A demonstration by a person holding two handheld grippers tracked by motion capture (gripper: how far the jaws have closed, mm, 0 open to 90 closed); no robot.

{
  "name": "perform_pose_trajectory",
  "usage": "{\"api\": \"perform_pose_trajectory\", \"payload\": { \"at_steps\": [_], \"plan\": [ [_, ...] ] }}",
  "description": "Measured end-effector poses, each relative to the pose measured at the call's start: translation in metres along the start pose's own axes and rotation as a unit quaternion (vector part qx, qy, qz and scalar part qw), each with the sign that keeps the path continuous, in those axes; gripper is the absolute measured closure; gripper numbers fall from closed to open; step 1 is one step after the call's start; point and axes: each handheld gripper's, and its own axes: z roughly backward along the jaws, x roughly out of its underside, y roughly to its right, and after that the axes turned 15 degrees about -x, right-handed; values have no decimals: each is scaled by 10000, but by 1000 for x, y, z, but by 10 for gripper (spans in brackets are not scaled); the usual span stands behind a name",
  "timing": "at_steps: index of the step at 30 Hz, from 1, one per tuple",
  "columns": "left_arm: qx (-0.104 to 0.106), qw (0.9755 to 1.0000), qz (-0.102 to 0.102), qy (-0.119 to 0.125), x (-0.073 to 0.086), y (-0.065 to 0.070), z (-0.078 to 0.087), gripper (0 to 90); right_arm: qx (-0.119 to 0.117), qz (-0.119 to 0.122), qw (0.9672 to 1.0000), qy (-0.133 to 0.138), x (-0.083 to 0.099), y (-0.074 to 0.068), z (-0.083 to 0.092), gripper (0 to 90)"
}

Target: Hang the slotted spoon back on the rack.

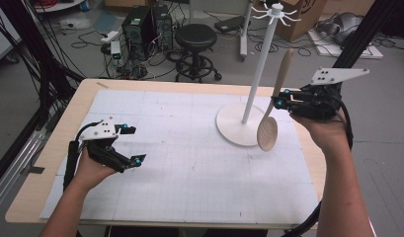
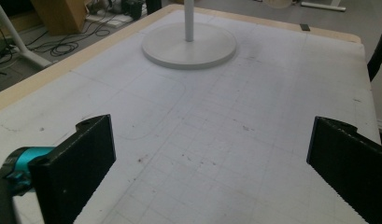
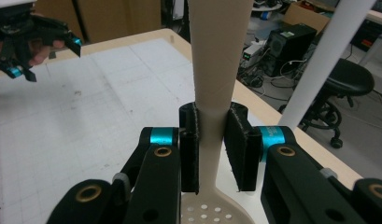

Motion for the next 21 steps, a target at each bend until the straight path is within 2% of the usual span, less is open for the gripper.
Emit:
{"api": "perform_pose_trajectory", "payload": {
  "at_steps": [8,13,21],
  "plan": [
    [8,10000,47,17,1,-1,1,17,227,-167,9996,-71,-13,13,10,765],
    [8,10000,45,20,0,-2,1,17,395,-279,9987,-143,-20,25,9,765],
    [5,10000,60,25,0,-2,2,17,542,-501,9970,-224,-22,35,7,765]
  ]
}}
